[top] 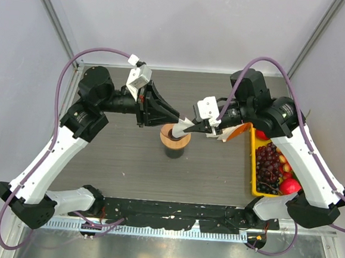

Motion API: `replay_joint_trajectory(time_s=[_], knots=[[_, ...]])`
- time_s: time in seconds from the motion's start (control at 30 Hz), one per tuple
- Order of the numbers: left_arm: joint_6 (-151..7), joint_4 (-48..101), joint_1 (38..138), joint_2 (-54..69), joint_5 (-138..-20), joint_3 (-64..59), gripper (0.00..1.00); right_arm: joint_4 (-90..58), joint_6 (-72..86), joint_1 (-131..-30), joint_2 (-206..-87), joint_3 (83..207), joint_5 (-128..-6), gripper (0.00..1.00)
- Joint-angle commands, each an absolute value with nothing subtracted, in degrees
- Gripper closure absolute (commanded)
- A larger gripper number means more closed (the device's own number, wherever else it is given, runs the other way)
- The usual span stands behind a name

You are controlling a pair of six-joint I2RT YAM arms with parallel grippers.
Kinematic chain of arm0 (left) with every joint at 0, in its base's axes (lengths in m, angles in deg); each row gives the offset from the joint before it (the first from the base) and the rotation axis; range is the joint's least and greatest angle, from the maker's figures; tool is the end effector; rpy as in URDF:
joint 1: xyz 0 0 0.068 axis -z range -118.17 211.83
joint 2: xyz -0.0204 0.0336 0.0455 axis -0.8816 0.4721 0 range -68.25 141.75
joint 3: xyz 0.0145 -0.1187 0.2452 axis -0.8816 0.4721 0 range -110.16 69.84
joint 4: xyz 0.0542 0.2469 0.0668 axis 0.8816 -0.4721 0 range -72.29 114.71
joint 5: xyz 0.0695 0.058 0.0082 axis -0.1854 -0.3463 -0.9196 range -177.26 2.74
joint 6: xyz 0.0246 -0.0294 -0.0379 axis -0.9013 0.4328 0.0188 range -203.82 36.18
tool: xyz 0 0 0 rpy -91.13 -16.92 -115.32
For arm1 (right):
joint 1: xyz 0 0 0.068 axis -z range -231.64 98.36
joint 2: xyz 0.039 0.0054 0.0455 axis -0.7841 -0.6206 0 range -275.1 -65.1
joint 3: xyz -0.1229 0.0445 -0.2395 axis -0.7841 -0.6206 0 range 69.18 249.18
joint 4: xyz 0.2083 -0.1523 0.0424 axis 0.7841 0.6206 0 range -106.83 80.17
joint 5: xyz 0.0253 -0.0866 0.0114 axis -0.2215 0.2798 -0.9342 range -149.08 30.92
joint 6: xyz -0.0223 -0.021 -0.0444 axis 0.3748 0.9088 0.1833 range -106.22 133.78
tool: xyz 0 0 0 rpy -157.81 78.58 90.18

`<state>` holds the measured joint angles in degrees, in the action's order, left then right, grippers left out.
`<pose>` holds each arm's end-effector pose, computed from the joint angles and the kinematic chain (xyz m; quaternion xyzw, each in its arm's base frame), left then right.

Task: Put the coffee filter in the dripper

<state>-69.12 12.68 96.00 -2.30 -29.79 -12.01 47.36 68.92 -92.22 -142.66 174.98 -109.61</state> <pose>0.1689 -0.1510 0.4857 0.4474 0.5308 -0.5638 0.4474 0.1558 0.1698 0.4834 -0.7275 0.3967 0.3250 0.4558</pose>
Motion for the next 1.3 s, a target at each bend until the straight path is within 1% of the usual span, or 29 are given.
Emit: replay_joint_trajectory(time_s=[0.0, 0.27, 0.37, 0.6, 0.83, 1.07, 1.13, 1.27], knots=[[-68.35, 16.01, 96.2, -2.77, -29.87, -12.87, 0.76, 45.13, 68.71, -93.03, -140.51, 174.74, -111.91, 0.95], [-66.86, 17.86, 96.2, -3.21, -29.34, -11.73, 0.78, 46.89, 71.35, -93.56, -140.51, 174.65, -112.35, 0.95], [-66.77, 18.47, 96.28, -3.39, -28.55, -11.55, 0.76, 46.98, 71.61, -93.56, -140.42, 174.74, -112.34, 0.95], [-68.78, 17.77, 96.55, -3.3, -28.02, -11.2, 0.75, 46.1, 70.74, -93.65, -140.42, 174.91, -112.52, 0.95], [-74.85, 12.94, 98.13, -3.65, -28.9, -11.73, 0.73, 44.61, 69.42, -93.65, -140.42, 175.09, -112.61, 0.95], [-77.4, 10.57, 98.48, -4.18, -28.2, -11.2, 0.66, 44.52, 69.59, -93.65, -140.51, 175.0, -112.7, 0.95], [-77.84, 9.95, 98.57, -4.09, -28.46, -11.2, 0.66, 44.34, 69.68, -93.74, -140.51, 175.0, -112.87, 0.95], [-78.54, 9.25, 98.48, -4.09, -28.98, -11.55, 0.72, 45.39, 71.08, -94.09, -140.69, 175.0, -112.96, 0.95]])
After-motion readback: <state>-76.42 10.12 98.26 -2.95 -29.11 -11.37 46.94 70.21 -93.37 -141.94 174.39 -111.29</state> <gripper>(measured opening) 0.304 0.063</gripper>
